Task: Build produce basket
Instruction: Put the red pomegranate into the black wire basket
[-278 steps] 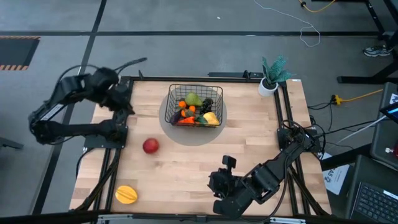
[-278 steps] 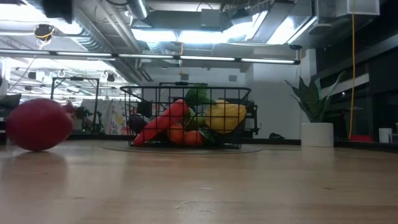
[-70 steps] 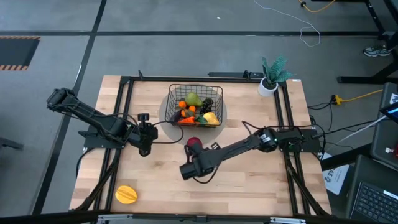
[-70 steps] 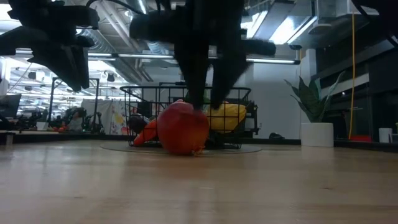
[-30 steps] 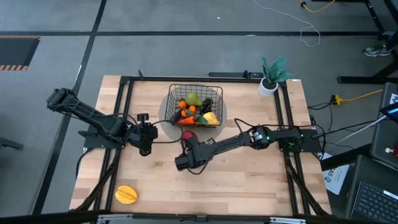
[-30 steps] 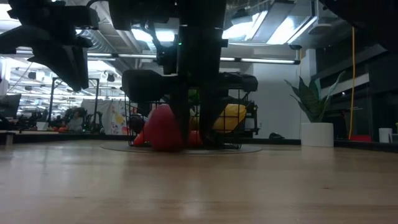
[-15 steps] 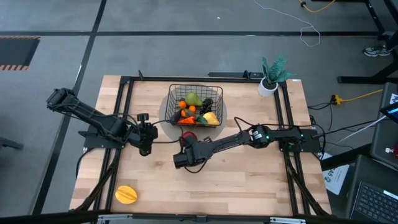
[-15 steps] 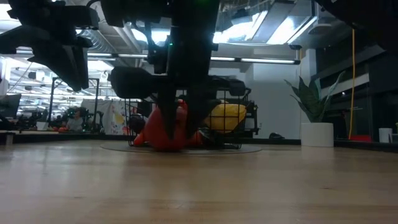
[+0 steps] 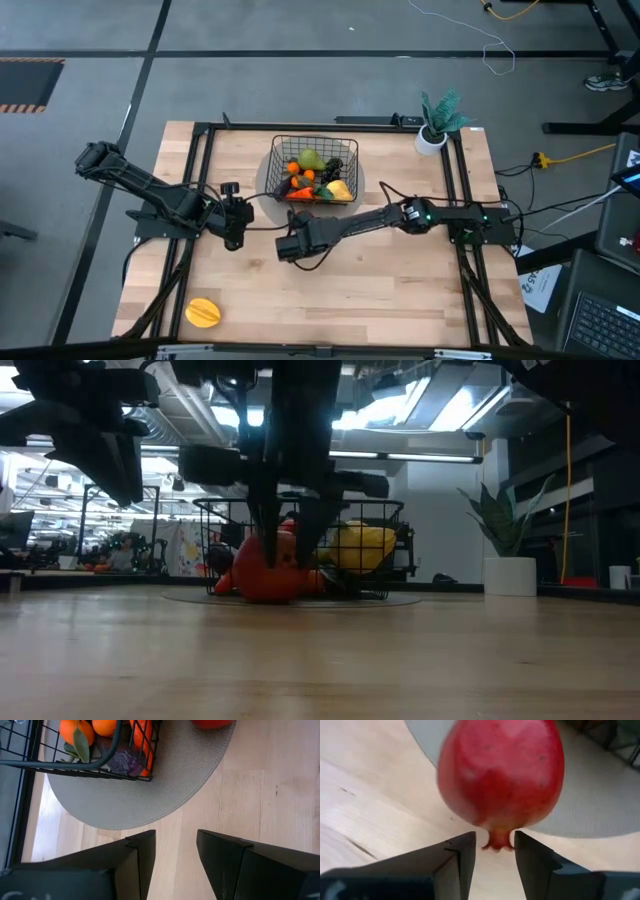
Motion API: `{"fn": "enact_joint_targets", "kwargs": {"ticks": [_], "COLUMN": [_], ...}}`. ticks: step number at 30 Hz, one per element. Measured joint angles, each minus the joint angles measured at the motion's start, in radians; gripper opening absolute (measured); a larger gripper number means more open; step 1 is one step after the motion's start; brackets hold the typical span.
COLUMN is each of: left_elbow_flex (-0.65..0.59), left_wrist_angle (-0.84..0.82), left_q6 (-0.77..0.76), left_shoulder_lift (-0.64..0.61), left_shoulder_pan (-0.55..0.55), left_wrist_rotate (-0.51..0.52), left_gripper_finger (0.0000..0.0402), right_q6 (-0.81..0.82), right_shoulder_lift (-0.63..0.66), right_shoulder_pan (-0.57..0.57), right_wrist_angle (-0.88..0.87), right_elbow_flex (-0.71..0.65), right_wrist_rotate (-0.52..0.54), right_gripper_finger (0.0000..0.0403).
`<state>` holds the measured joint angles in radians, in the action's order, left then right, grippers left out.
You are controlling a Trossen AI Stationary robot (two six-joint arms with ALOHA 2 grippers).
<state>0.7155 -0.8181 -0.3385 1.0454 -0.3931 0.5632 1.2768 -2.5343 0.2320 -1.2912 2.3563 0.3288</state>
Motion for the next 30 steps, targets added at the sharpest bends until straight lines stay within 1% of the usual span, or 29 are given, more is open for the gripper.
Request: {"fn": "enact_joint_targets", "kwargs": {"ticks": [3, 5, 15, 19, 30], "left_elbow_flex": [0.0, 0.0, 0.0, 0.0, 0.0], "left_wrist_angle": [0.0, 0.0, 0.004, 0.004, 0.003], "left_q6": [0.0, 0.0, 0.0, 0.0, 0.0], "left_shoulder_lift": [0.0, 0.0, 0.0, 0.0, 0.0], "left_shoulder_pan": [0.0, 0.0, 0.0, 0.0, 0.0], "left_wrist_rotate": [0.0, 0.0, 0.0, 0.0, 0.0], "left_gripper_finger": [0.0133, 0.0133, 0.0133, 0.0133, 0.0133], "right_q6": [0.001, 0.001, -0.001, -0.003, -0.052], "right_shoulder_lift": [0.0, 0.0, 0.0, 0.0, 0.0], "right_shoulder_pan": [-0.009, -0.013, -0.015, -0.015, -0.019], "right_wrist_angle": [-0.028, -0.017, -0.016, -0.015, -0.009], "right_elbow_flex": [-0.001, -0.006, -0.009, -0.009, -0.009], "right_wrist_rotate": [-0.056, -0.066, -0.052, -0.009, -0.008], "right_gripper_finger": [0.0124, 0.0124, 0.0124, 0.0124, 0.0124]}}
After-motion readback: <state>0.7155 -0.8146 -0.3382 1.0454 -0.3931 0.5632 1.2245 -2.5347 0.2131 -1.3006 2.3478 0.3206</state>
